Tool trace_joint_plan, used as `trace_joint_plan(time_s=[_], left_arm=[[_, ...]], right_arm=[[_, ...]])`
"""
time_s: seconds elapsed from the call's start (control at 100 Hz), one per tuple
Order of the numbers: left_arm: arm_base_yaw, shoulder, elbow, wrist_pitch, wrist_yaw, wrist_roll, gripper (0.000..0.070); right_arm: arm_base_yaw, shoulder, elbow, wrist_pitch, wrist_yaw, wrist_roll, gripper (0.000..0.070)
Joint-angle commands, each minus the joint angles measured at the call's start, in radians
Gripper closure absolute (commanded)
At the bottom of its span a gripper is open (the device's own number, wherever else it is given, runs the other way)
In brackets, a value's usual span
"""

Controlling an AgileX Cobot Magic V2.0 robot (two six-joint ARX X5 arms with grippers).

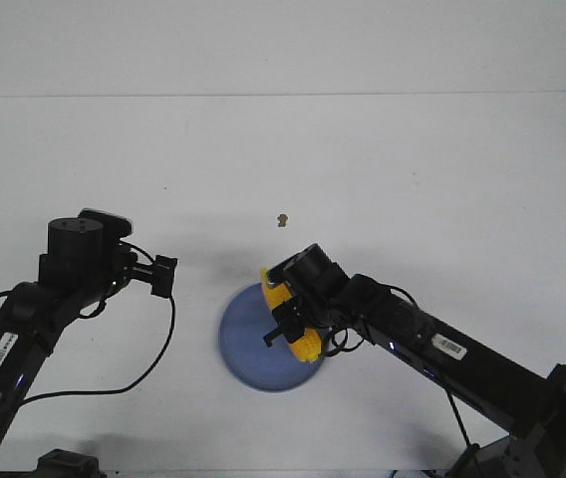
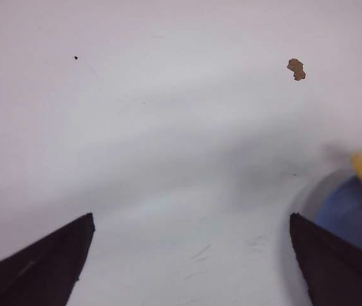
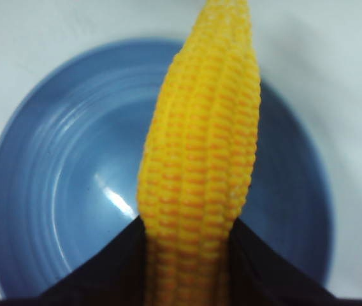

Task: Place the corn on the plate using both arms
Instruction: 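Carry the corn with the right gripper over the blue plate and lower it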

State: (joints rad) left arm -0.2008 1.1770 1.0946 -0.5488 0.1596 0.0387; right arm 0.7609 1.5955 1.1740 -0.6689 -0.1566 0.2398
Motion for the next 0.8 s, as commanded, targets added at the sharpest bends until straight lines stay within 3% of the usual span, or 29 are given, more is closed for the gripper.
trace_joint_plan(time_s=[0.0,0.08,0.23,0.31,0.71,0.79], left_arm=[[-0.002,0.009,0.010,0.000,0.002,-0.002,0.0074],[-0.002,0.009,0.010,0.000,0.002,-0.002,0.0074],[-0.002,0.009,0.010,0.001,0.002,-0.002,0.0074],[-0.002,0.009,0.010,0.001,0.002,-0.002,0.0074],[-0.002,0.009,0.010,-0.001,0.002,-0.018,0.0075],[-0.002,0.009,0.010,-0.002,0.002,-0.024,0.0075]], right_arm=[[0.016,0.031,0.017,0.006,-0.001,0.008,0.0610],[0.020,0.043,0.017,0.008,0.000,0.010,0.0563],[0.022,0.043,0.017,0.019,0.000,0.022,0.0227],[0.021,0.043,0.017,0.018,0.000,0.025,0.0133],[-0.032,-0.024,0.017,0.040,0.012,0.005,0.0127],[-0.066,-0.075,0.017,0.034,0.059,-0.008,0.0127]])
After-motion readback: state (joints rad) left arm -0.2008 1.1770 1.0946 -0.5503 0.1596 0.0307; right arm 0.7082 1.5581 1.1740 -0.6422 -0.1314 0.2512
